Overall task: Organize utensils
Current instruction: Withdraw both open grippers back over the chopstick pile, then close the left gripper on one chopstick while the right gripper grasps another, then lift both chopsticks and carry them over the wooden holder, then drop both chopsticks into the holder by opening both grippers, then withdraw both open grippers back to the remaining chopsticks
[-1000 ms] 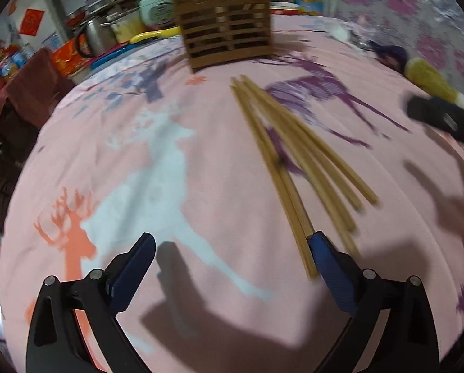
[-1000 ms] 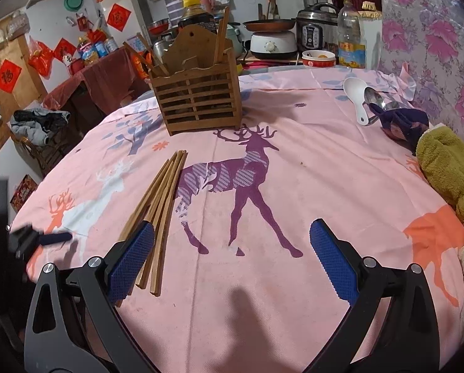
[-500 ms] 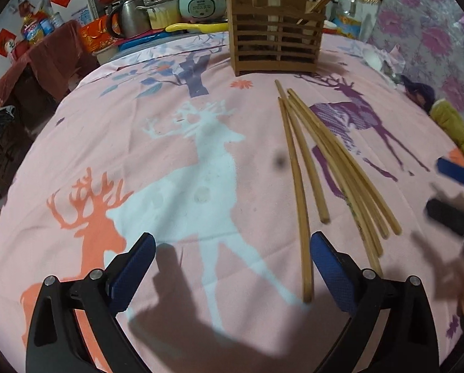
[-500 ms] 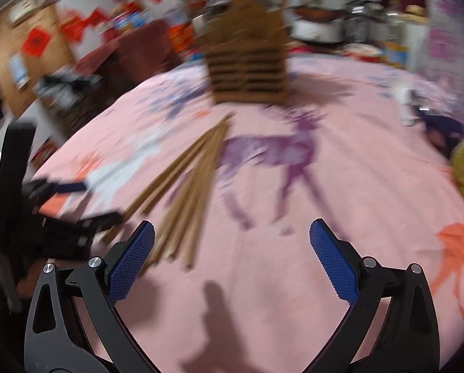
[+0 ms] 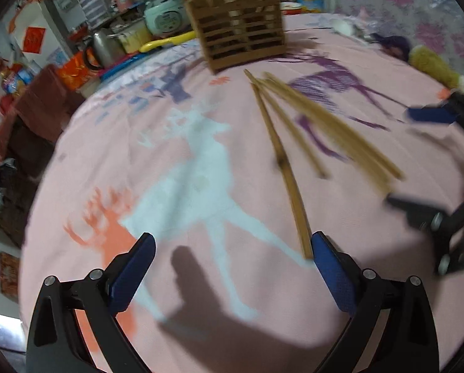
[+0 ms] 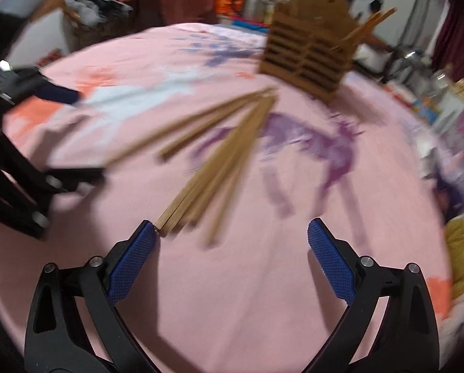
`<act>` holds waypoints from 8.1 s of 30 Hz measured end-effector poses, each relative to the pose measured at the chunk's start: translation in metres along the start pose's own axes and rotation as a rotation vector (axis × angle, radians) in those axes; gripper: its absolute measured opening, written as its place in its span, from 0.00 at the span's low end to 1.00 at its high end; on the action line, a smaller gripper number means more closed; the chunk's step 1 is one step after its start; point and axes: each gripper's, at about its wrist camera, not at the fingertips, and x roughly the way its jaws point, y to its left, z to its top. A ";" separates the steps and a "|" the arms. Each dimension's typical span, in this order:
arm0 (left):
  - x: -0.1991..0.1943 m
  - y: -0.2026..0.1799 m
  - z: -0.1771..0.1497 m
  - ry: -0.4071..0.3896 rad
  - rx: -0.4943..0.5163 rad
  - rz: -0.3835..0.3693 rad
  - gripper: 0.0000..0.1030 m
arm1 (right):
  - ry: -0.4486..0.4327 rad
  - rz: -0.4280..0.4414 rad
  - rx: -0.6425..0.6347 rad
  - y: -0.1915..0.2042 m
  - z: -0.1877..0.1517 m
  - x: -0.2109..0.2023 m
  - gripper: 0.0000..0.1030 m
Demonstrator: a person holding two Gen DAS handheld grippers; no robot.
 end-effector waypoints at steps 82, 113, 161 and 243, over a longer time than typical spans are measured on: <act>0.020 0.011 0.033 0.019 -0.253 -0.148 0.06 | 0.010 0.134 0.225 -0.037 -0.022 -0.006 0.26; 0.012 0.013 0.020 0.012 -0.267 -0.149 0.06 | -0.020 0.129 0.337 -0.059 -0.023 -0.006 0.06; -0.143 0.060 0.226 -0.546 -0.445 -0.138 0.05 | -0.606 -0.032 0.454 -0.138 0.182 -0.122 0.06; 0.003 0.042 0.090 -0.189 -0.341 0.058 0.90 | -0.238 -0.088 0.325 -0.094 0.049 -0.023 0.72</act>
